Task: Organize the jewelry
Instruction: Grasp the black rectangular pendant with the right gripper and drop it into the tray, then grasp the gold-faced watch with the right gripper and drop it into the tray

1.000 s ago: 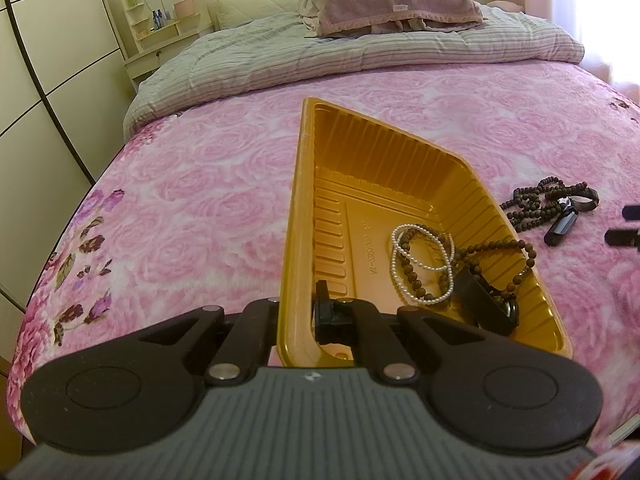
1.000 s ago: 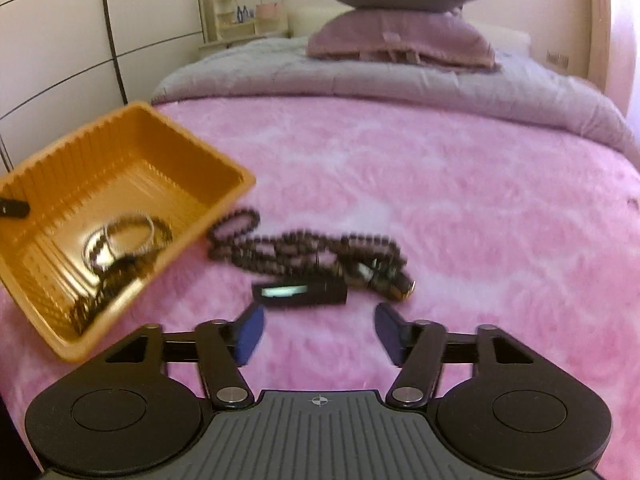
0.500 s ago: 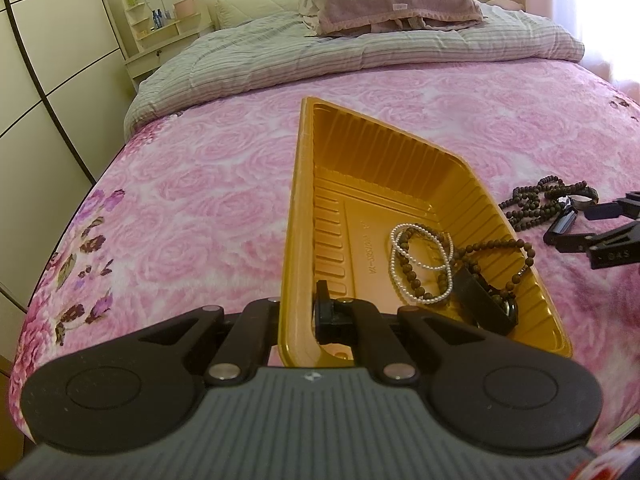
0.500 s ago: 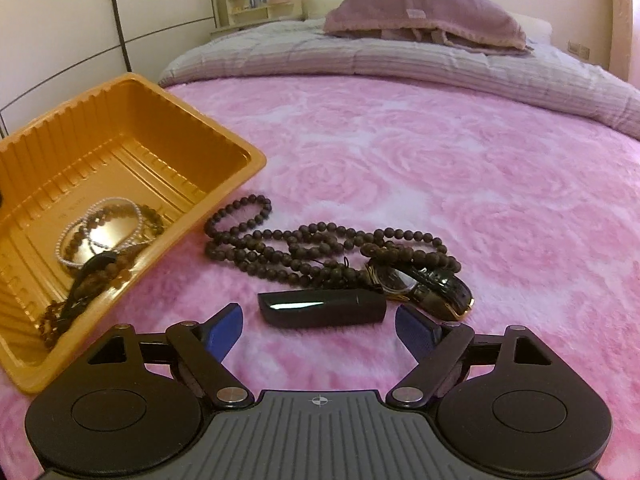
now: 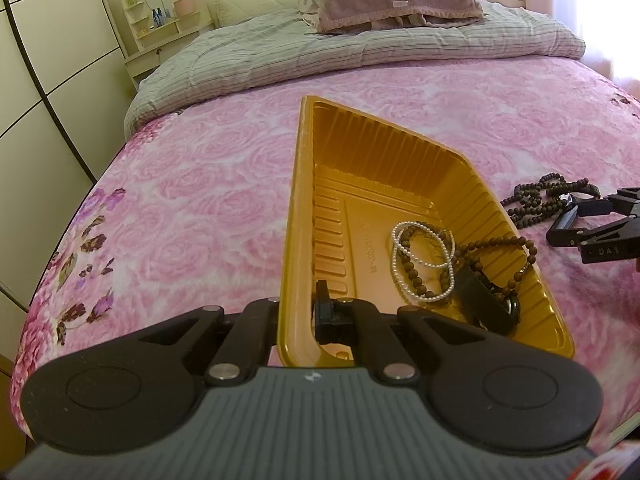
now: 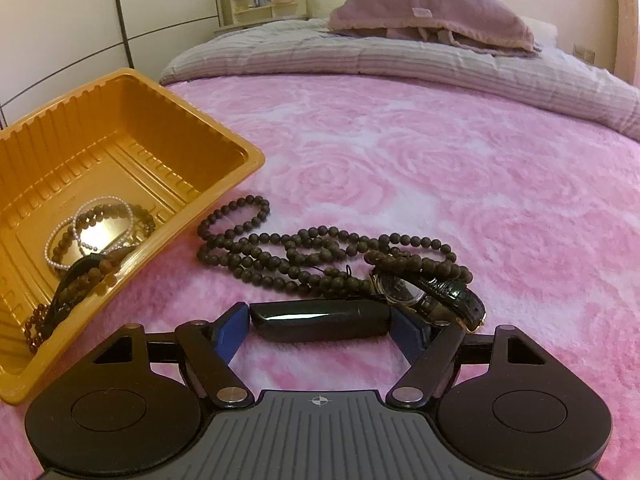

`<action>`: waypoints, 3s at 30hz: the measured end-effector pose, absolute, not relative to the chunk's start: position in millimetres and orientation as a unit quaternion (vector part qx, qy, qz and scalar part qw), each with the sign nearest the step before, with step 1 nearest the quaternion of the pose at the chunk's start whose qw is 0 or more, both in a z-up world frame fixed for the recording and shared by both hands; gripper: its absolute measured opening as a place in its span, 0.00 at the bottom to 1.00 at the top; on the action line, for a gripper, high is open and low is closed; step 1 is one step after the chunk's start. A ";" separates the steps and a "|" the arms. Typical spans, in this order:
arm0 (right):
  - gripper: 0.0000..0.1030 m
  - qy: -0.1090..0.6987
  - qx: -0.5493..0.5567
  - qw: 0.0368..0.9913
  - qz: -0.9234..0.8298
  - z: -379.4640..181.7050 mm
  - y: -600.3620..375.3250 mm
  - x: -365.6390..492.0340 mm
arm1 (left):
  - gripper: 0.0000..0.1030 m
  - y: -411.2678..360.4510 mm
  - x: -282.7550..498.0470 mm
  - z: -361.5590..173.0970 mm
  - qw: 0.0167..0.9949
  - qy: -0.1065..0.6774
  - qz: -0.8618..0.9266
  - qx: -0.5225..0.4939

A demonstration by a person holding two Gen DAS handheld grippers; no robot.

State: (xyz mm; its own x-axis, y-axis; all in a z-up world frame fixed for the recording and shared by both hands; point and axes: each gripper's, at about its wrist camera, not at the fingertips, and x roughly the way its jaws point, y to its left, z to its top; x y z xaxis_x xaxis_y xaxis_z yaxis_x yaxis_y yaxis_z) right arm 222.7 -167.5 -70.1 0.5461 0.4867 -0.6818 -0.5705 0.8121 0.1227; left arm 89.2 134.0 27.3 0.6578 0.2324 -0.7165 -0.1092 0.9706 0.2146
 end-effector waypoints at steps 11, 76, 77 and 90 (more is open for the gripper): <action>0.73 0.323 -0.038 0.877 0.352 -21.8 -162.0 184.6 | 0.03 134.0 89.4 27.2 0.907 0.403 0.094 0.077; 0.17 0.350 -0.176 0.881 0.265 -69.3 -205.5 237.1 | 0.03 134.9 89.9 25.4 0.908 0.401 0.097 0.074; 0.17 0.351 -0.174 0.881 0.266 -68.4 -206.7 233.8 | 0.03 134.9 89.9 25.4 0.908 0.401 0.097 0.074; 0.14 0.370 -0.105 0.885 0.263 -33.5 -226.5 189.8 | 0.03 134.3 89.4 25.9 0.909 0.399 0.097 0.073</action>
State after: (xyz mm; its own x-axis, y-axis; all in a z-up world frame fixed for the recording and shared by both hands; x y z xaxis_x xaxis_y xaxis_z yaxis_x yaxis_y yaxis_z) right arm 189.8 -226.5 -33.5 0.5880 0.3888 -0.7093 -0.5437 0.8392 0.0093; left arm 89.4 134.3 25.9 0.6627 0.2346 -0.7112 -0.1183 0.9705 0.2099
